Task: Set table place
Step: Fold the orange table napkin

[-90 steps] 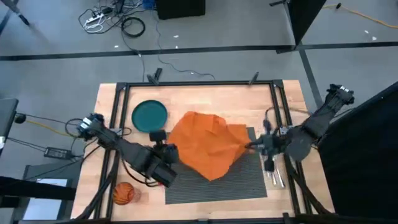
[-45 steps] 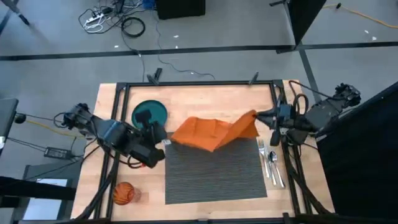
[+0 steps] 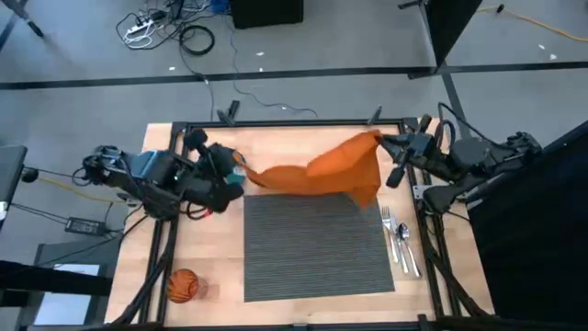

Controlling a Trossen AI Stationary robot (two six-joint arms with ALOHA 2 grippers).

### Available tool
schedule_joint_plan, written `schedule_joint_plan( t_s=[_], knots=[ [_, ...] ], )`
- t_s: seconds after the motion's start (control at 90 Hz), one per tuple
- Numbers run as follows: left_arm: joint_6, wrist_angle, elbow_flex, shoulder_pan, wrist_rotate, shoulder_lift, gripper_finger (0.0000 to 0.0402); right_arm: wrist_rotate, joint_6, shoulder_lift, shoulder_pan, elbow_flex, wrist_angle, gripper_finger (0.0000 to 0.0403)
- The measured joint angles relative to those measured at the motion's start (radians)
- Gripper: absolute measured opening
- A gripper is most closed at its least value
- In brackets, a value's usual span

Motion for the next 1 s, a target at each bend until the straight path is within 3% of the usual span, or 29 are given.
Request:
schedule_joint_plan(
  t_s=[0.411, 0.567, 1.0],
  knots=[
    [0.334, 0.238, 0.001, 0.129, 0.017, -0.082, 0.0, -0.025, -0.2, 0.0, -0.168, 0.0, 0.293, 0.0],
    [0.442, 0.313, 0.001, 0.167, 0.018, -0.088, 0.0, -0.08, -0.275, 0.001, -0.234, 0.0, 0.338, 0.0],
    [0.472, 0.313, 0.001, 0.237, 0.018, -0.087, 0.0, -0.111, -0.288, 0.063, -0.314, 0.0, 0.273, 0.0]
  ],
)
